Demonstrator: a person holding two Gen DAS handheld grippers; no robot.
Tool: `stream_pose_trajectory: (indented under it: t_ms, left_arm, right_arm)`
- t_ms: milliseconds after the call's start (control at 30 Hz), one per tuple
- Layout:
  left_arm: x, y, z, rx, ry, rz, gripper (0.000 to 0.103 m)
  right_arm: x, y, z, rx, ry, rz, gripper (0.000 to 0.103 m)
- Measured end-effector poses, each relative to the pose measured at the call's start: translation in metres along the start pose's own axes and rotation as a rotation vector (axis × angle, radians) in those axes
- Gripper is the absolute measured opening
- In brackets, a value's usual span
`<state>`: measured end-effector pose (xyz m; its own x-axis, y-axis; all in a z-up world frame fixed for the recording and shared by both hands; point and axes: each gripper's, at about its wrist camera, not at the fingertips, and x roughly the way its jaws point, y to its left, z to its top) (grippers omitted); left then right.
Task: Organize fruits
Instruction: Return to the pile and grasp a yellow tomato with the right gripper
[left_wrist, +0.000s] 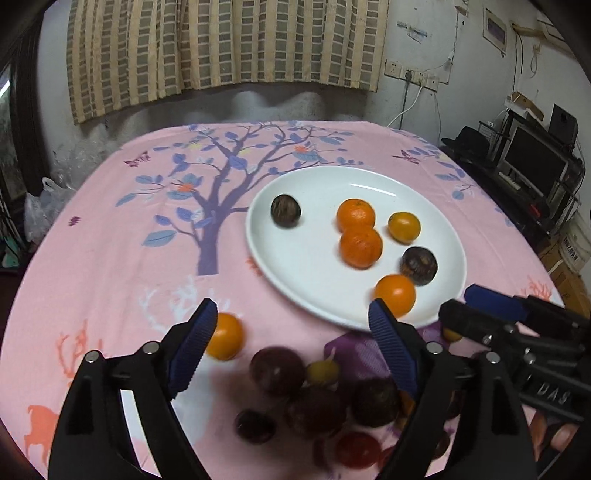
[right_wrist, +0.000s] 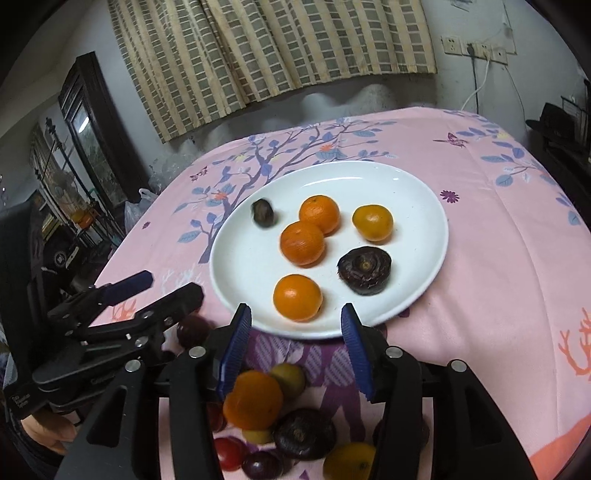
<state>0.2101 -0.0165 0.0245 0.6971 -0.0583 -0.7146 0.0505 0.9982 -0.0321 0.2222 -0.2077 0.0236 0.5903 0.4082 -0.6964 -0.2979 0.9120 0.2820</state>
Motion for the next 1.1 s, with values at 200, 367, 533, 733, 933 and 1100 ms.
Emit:
stream_pose_trajectory:
  t_ms: [200, 367, 533, 733, 933, 1100]
  left_arm:
    - [-0.026, 0.018, -0.024, -0.034, -0.022, 0.005, 0.088]
    - [-0.033, 0.031, -0.045, -0.063, -0.018, 0.02, 0.088]
    - [-0.038, 0.043, -0.063, -0.073, -0.019, 0.024, 0.088]
    - [-0.038, 0.049, -0.073, -0.072, -0.015, 0.044, 0.088]
    - [-0.035, 0.048, -0.076, -0.057, 0.0, 0.03, 0.088]
    - [-0.03, 0.046, -0.081, -0.055, 0.03, -0.002, 0.088]
  right_arm:
    - [-0.019, 0.001, -0.018, -0.017, -0.02, -0.017, 0.061]
    - [-0.037, -0.009, -0.035, -0.005, -0.022, -0.036, 0.061]
    - [-0.059, -0.021, -0.056, 0.0, -0.029, -0.096, 0.061]
    - [-0.054, -0.021, -0.088, -0.052, 0.052, -0.139, 0.061]
    - [-0.029, -0.013, -0.095, -0.075, 0.15, -0.163, 0.06]
    - [-0.014, -0.008, -0.087, -0.097, 0.192, -0.198, 0.054]
